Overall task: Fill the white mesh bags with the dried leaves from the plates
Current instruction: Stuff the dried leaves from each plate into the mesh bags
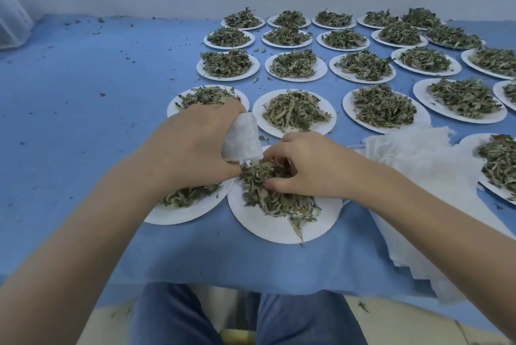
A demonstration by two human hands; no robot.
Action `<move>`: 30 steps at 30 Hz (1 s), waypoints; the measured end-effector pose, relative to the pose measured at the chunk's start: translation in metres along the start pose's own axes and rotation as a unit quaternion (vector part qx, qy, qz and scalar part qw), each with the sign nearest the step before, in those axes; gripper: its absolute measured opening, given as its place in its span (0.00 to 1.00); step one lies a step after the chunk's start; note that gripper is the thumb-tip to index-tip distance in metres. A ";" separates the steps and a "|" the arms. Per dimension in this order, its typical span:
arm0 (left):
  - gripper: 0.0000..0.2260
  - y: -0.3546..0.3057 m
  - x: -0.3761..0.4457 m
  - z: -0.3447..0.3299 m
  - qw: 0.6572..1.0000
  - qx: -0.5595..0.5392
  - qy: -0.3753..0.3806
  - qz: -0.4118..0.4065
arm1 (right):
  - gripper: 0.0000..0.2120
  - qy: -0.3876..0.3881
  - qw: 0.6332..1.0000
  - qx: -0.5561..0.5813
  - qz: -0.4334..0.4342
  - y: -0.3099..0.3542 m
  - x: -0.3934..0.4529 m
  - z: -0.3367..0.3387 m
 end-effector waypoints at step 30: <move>0.17 -0.023 0.008 -0.005 0.998 -0.042 -0.039 -0.035 | 0.12 -0.194 0.933 0.303 -0.017 -0.007 -0.015 0.058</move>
Point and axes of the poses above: each hand's wrist, its own x-axis towards the middle knuckle, its own z-axis out of the back of the hand, y = z × x, the point moved 7 cm from there along x, towards the middle knuckle, and after that the axes turned 4 degrees about -x, right-handed, at the moved point
